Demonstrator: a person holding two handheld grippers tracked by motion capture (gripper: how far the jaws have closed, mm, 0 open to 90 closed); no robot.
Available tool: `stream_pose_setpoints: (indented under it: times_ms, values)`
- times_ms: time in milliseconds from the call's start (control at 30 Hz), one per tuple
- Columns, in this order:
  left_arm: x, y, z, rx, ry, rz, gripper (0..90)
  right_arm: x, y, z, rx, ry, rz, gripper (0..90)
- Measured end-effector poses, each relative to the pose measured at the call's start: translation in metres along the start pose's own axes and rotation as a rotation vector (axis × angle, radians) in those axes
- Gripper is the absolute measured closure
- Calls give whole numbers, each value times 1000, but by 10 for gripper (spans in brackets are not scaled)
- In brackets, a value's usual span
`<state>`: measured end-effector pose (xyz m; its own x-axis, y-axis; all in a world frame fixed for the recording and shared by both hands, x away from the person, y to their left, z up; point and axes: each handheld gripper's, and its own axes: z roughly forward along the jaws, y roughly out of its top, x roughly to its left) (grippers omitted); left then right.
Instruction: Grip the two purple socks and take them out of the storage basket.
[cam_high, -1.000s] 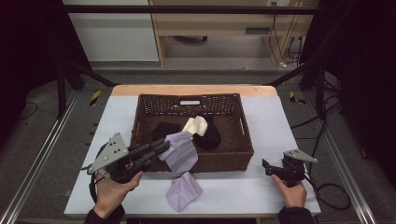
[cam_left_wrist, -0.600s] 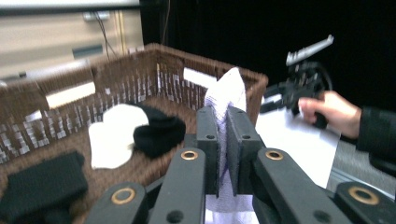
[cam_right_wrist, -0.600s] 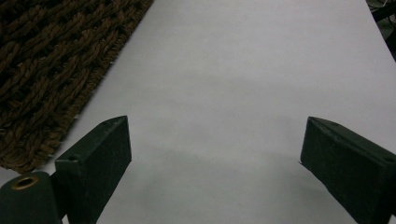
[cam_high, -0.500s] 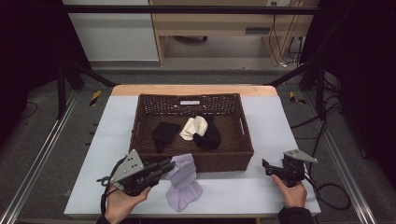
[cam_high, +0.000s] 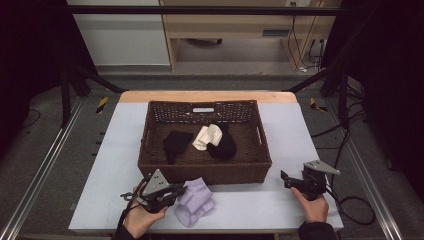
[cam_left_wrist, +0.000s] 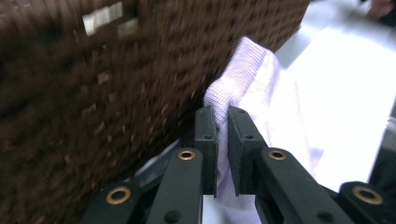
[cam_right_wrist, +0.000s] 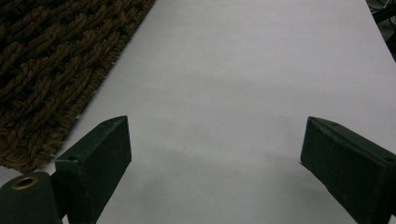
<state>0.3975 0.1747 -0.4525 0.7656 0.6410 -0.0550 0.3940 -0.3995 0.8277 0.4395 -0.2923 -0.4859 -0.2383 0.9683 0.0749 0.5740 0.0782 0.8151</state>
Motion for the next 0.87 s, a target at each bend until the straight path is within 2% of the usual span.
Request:
stream_pose_setpoints:
  times_ms: [100,200,300,400,533,767,867]
  values:
    - [1,-4,5,26,9,1,752,0,0,0,-1,0,-2,90]
    - [2,-7,5,12,26,-8,621,0,0,0,-2,-2,-2,90]
    - [5,-10,2,-33,42,-54,471,0,0,0,-2,0,-2,90]
    - [8,-11,-4,-67,58,-77,406,0,0,0,-3,0,-4,90]
    - [13,-16,-12,-81,99,-86,383,0,0,0,-5,-3,-6,90]
    - [27,-32,-24,-63,177,-109,382,0,0,0,-5,-3,-4,90]
    - [31,-34,-29,-72,186,-123,384,0,0,0,-5,-3,-3,90]
